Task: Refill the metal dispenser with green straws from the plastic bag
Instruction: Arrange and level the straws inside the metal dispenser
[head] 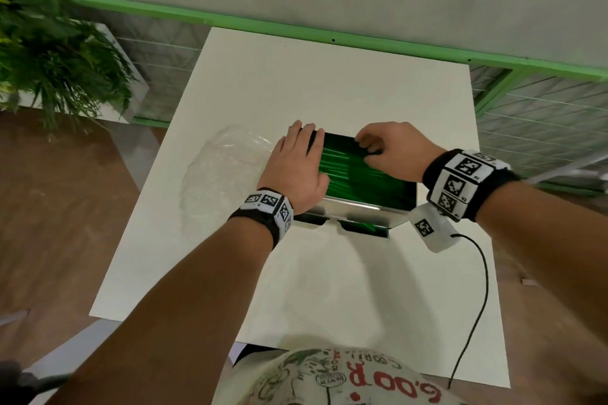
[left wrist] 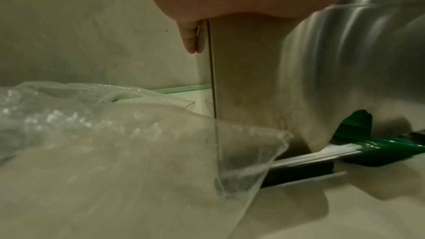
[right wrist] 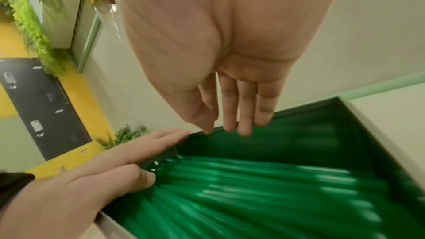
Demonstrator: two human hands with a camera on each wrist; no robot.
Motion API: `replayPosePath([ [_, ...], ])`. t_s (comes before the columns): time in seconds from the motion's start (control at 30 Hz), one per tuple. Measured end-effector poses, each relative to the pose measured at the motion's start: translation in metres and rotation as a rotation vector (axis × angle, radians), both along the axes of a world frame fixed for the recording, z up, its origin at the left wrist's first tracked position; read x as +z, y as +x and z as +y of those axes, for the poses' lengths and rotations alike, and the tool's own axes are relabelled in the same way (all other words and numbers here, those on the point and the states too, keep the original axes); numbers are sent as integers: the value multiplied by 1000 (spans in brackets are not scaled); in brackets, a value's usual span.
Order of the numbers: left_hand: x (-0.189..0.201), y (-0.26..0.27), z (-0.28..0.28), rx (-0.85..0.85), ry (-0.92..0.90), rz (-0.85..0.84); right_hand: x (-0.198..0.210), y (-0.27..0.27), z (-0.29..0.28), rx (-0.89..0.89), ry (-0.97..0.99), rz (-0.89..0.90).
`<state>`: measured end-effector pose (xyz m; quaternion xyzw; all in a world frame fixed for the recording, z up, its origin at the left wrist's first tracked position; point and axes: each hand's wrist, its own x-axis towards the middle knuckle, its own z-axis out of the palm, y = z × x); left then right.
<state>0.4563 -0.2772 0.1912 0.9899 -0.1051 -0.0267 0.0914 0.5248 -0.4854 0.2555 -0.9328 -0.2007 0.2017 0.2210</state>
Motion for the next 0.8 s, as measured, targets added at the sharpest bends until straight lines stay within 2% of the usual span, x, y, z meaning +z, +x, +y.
replayPosePath([
  [0.1,2,-1,0,3,-6,5,-6,-9,-20,-127,107,-203],
  [0.17,4,-2,0,3,-8,9,-15,-15,-35,-151,6,-261],
  [0.27,5,-3,0,-3,-17,18,-27,-22,-51,-162,-119,-76],
  [0.37,3,-4,5,-57,-36,22,-28,-25,-60,-176,-94,-107],
  [0.5,2,-6,13,-216,-70,43,-23,-50,-73,-97,-192,-51],
  [0.6,2,-6,15,-242,-68,65,-23,-77,-85,-91,-100,10],
  [0.67,2,-6,15,-199,-88,105,-23,-91,-92,-160,38,109],
  [0.8,1,-4,14,-213,-55,123,-27,-112,-100,-404,385,563],
])
